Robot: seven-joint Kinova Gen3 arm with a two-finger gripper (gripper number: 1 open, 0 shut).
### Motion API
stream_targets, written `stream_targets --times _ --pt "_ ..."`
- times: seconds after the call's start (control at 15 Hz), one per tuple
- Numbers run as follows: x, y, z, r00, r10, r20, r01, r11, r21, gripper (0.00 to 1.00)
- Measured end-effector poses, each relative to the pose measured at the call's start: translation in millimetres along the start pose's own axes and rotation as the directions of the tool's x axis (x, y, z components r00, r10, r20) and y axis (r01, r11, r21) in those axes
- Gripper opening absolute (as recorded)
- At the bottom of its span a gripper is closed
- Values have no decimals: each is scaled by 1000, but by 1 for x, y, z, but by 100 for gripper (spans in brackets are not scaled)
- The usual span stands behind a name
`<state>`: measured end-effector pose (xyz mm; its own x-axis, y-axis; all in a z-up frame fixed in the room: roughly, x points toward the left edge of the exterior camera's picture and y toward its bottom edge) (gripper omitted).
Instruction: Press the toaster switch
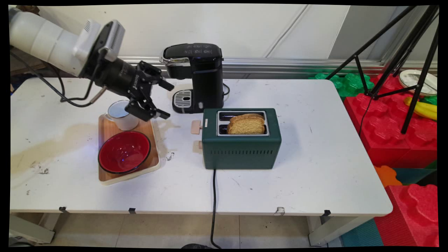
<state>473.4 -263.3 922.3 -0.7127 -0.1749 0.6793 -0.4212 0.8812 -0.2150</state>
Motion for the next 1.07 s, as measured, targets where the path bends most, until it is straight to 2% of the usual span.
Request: stream_targets --times 0.27,0.33,1.07 --pt "2 2 13 1000 -11 -3 11 1000 -10 100" --pt "3 3 17 1000 -16 -4 16 1000 -13 0" --pt "2 14 43 999 -47 2 47 998 -51 0"
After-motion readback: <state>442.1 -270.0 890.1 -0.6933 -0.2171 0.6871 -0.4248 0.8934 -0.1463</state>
